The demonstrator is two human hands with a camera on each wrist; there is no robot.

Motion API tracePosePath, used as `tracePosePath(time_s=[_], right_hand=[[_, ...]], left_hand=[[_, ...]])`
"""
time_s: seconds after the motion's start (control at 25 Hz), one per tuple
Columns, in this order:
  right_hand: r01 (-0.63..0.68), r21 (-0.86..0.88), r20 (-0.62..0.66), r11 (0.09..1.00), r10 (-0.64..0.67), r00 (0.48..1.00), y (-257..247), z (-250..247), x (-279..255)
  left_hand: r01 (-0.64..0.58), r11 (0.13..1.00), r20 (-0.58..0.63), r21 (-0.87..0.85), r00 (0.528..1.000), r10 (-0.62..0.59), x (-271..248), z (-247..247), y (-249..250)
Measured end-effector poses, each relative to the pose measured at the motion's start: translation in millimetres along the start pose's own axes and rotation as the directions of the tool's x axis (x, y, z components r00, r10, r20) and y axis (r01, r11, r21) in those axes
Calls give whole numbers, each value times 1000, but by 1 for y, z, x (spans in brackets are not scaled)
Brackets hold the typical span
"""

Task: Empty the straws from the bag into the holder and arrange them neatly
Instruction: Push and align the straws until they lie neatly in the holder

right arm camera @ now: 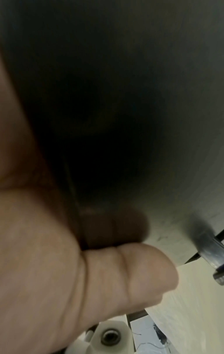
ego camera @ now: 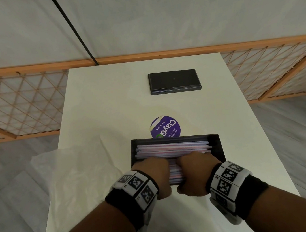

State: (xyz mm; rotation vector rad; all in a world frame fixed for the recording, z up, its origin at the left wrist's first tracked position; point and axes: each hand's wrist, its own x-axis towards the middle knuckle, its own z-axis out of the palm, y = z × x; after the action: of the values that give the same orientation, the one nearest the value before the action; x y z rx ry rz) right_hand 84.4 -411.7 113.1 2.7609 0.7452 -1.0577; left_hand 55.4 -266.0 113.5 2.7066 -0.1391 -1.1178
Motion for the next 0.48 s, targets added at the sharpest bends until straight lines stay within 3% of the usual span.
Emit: tracePosePath(time_s=[0.16,0.36,0.48], right_hand=[[0,1,-8,1000,0,1000,1,1,0],[24,14,-10,1000,-24,1000,1,3,3],[41,-9,-53,999,-41,998,1,2,1]], left_hand=[[-1,1000,3,-3,1000,1,-4,-3,2],[-68,995,-101,66,992,75,-13,-4,5],[-58,996,-53,71,997,62,-10,-1,5]])
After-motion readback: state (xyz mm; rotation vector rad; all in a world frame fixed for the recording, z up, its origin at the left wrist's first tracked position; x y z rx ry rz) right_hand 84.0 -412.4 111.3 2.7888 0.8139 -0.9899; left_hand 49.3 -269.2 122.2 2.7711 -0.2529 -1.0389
